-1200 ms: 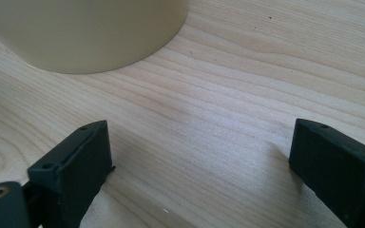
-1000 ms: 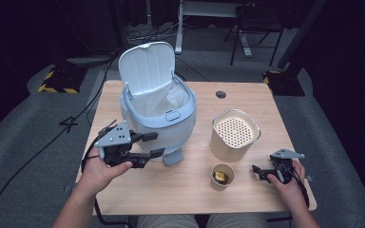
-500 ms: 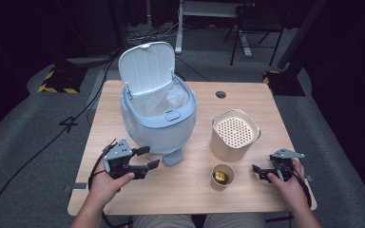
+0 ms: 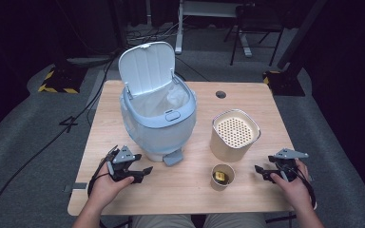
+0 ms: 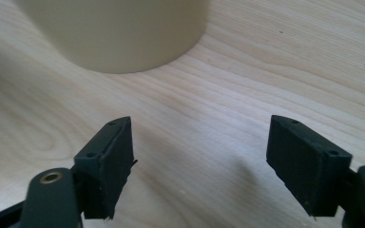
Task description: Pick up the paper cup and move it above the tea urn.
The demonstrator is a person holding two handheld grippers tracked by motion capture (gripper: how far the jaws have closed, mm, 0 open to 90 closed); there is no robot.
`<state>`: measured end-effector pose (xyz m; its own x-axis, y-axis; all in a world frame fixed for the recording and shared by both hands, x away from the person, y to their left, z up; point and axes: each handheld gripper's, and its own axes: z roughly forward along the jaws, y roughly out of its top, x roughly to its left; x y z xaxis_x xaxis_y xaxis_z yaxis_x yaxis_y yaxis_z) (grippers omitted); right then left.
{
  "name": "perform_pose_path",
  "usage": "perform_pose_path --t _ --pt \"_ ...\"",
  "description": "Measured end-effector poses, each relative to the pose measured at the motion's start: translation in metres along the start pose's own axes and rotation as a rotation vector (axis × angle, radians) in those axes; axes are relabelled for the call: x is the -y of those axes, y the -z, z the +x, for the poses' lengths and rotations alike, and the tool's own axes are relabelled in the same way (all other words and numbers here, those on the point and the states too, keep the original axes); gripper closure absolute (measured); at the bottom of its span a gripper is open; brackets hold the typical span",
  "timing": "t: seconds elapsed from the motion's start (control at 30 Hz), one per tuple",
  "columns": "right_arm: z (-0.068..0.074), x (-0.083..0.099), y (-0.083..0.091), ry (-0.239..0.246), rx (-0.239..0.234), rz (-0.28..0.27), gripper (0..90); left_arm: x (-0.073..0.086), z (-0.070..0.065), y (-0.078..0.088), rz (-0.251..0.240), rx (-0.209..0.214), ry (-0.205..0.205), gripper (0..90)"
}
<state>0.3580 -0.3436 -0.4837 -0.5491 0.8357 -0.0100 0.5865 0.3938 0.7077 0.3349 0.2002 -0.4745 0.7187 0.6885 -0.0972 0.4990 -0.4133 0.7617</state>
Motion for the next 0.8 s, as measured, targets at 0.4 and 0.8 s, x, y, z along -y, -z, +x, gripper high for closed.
perform_pose_path --t 0.4,0.8 --pt "0.021 -0.009 0.015 0.072 -0.110 0.004 29.9 0.009 0.006 -0.021 0.155 -0.096 -0.004 27.5" --pt "0.046 -0.020 0.029 0.163 -0.240 -0.037 22.6 0.016 0.009 -0.025 0.097 -0.095 -0.012 21.3"
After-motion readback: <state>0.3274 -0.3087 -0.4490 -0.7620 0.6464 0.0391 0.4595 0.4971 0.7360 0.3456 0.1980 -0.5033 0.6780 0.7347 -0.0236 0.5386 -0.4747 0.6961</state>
